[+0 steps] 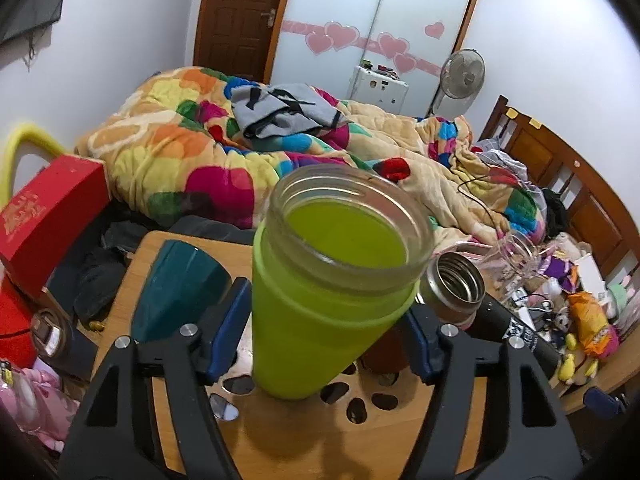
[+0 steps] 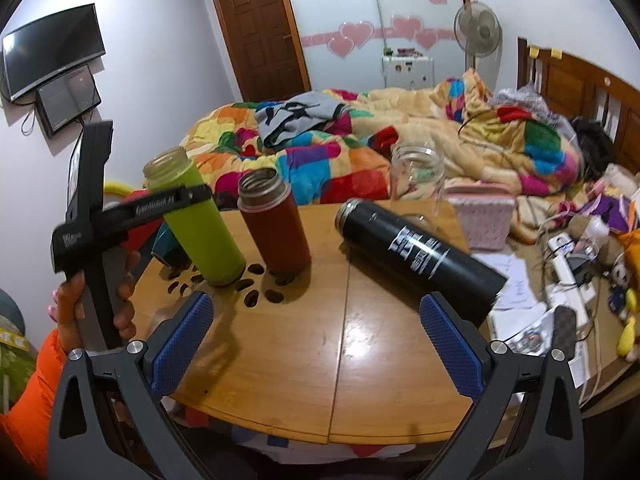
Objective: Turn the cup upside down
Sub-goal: 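Move the left gripper to the lime-green bottle and grasp its body, then lift the green bottle with the left gripper and tip it onto its side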
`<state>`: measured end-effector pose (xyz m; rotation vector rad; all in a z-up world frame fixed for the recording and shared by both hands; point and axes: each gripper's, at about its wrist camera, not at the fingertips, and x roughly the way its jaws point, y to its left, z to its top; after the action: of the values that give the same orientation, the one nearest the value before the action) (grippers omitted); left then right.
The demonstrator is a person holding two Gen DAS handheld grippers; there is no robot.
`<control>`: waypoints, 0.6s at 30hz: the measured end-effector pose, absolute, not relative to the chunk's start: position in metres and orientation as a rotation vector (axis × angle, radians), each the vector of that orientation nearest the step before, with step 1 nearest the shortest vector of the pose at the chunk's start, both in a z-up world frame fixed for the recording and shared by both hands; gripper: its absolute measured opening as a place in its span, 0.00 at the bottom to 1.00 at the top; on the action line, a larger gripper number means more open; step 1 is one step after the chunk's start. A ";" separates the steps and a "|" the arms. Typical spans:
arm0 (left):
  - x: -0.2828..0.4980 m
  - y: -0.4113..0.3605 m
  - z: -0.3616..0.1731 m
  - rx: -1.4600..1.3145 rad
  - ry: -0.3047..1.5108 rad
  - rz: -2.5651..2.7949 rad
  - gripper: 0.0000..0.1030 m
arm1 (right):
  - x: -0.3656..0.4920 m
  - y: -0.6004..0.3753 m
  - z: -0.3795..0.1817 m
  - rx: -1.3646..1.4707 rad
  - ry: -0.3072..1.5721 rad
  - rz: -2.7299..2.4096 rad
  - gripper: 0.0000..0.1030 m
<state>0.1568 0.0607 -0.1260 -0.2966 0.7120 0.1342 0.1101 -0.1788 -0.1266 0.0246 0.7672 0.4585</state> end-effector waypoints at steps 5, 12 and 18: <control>0.144 0.045 -0.120 -0.181 0.710 0.114 0.62 | 0.112 -0.174 -0.140 0.016 0.773 0.468 1.00; 0.108 0.034 -0.111 -0.173 0.757 -0.044 0.61 | 0.107 -0.166 -0.154 -0.024 0.760 0.507 1.00; 0.087 0.025 -0.108 -0.234 0.805 -0.207 0.61 | 0.094 -0.153 -0.168 -0.057 0.756 0.627 1.00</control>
<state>0.0866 0.0250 -0.1084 -0.2341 0.8053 -0.2068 0.0944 -0.1534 -0.1681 -0.0566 0.7562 0.6273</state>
